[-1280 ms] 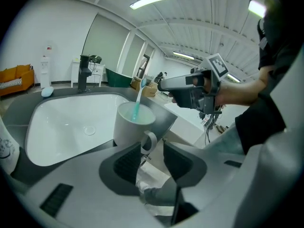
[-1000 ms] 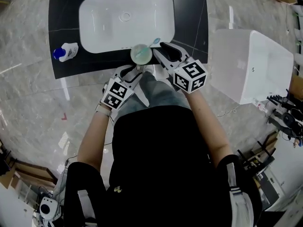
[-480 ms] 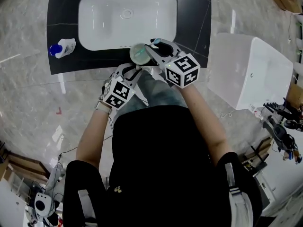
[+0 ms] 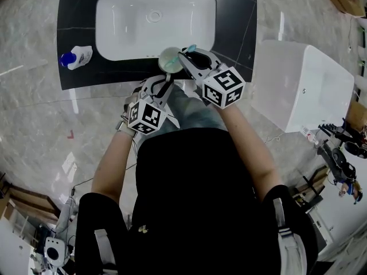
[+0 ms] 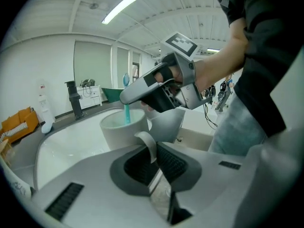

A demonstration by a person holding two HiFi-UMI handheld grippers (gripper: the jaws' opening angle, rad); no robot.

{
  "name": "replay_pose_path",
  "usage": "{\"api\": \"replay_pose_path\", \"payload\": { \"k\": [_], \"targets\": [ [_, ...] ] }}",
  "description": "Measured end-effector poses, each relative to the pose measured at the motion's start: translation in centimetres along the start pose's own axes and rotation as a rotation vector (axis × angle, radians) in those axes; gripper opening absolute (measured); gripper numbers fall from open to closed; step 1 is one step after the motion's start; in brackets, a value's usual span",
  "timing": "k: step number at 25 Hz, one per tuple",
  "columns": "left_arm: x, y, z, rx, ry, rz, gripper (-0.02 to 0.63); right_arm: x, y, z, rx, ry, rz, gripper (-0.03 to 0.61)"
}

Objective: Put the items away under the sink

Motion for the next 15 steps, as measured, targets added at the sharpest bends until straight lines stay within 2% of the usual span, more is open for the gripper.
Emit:
{"api": "replay_pose_path", "payload": {
  "k": [6,12,15],
  "targets": [
    [-1.4,0.5,0.1,-0.007,-0.001,-0.039,0.049,-0.5,-0.4,1.3,-0.001,0.02,-0.03,0.064],
    [-3.8,1.2,-0.1,0.059,0.01,-0.035,0.048,-0.9,-0.7,3.9,-0.029,0.033,-0.057,0.052],
    [-5.4,1.8,-0.1,0.048,0.016,-0.054,0.048,-1.0,-1.0,5.8,-0.022,0.037,-0.084,0.051]
  ]
}}
Point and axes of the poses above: the fingertips, and each gripper's own axes: x forward along the fingers, z to its left, y out of its underside, the point moved 4 cm from there along -x, backward along the fingers, and after that the axes turned 5 degrees about z, right-handed, at the moved point
